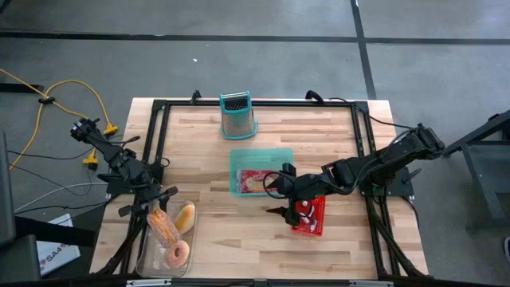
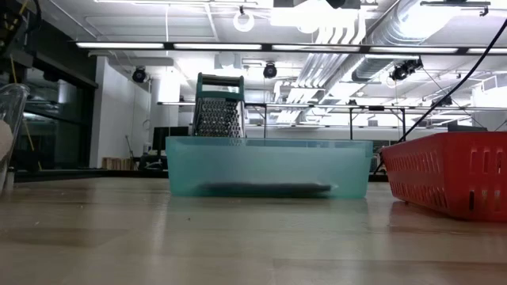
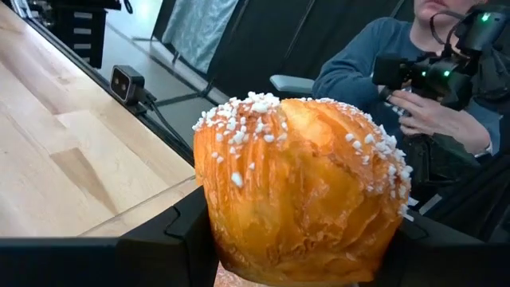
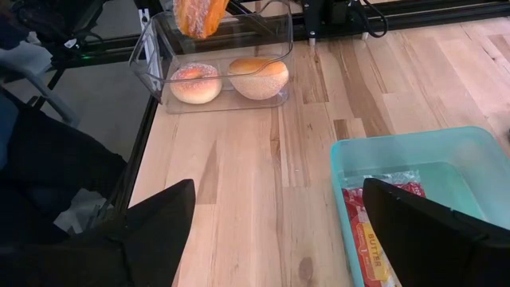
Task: Pick & Place Food Item
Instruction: Put the bread into the transparent bin
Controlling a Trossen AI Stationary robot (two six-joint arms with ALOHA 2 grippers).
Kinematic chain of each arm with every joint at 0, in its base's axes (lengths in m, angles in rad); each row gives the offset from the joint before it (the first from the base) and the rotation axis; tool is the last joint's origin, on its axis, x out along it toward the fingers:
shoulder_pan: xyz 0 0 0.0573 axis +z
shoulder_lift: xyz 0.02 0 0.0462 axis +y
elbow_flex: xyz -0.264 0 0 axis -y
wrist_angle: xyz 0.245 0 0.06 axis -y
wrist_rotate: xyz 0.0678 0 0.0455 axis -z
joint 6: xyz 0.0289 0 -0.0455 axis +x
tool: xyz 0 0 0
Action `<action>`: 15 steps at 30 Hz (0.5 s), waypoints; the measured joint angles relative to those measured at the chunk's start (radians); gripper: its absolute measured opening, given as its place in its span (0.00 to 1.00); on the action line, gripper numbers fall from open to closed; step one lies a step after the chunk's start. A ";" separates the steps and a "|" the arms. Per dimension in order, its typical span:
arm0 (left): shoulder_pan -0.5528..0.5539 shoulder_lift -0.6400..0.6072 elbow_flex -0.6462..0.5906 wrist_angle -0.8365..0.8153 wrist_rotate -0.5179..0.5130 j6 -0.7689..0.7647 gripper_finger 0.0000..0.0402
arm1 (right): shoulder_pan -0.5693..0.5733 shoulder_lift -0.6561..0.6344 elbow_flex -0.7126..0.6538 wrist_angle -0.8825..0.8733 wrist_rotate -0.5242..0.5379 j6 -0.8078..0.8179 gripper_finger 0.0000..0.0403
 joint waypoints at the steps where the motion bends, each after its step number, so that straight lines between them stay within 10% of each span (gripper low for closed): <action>1: 0.000 0.012 0.018 -0.018 0.001 0.006 0.51 | 0.000 0.000 0.000 0.000 0.000 0.000 0.87; 15: -0.065 0.152 0.133 -0.215 -0.024 0.133 0.51 | 0.000 0.000 0.000 0.005 0.000 0.000 0.87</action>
